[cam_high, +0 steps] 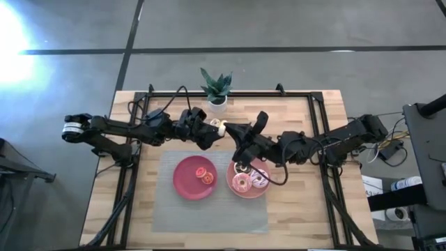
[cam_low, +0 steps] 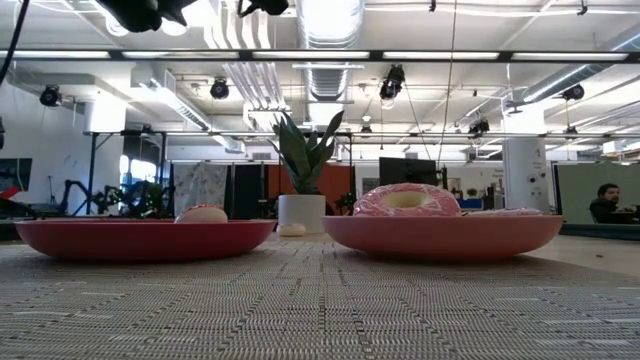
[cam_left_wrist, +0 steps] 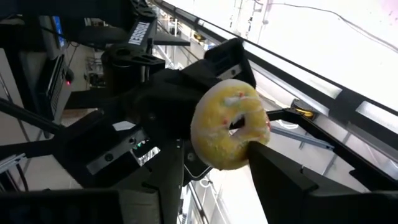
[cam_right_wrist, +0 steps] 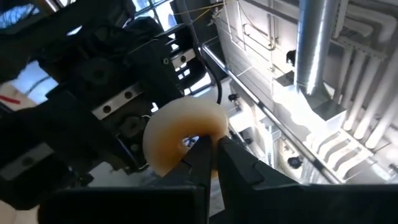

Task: Pick & Place donuts
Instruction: Put the small yellow donut on the pink plate

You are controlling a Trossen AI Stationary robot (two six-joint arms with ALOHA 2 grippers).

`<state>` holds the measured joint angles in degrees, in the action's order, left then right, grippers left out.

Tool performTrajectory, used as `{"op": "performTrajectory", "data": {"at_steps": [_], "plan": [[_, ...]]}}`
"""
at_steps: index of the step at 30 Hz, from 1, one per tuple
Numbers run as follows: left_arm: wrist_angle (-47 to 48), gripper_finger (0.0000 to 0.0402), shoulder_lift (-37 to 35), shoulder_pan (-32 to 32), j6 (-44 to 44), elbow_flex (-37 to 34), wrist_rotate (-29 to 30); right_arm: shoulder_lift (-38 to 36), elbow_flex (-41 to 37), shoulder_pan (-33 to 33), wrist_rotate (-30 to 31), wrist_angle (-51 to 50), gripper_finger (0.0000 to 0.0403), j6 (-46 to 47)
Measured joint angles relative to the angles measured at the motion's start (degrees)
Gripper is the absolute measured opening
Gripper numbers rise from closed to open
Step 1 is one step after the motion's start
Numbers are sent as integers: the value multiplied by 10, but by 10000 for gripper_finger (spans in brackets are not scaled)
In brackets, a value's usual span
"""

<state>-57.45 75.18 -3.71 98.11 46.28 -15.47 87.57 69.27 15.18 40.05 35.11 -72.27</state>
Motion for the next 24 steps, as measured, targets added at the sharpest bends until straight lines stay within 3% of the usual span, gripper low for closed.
{"op": "performTrajectory", "data": {"at_steps": [18, 24], "plan": [[3, 152, -1, 0, -22, -6, 7, 13, -22, 7, 72, -1, 13, 40], [29, 116, -2, -2, -36, -6, -1, 10, -24, 14, 103, -2, 13, 44]]}}
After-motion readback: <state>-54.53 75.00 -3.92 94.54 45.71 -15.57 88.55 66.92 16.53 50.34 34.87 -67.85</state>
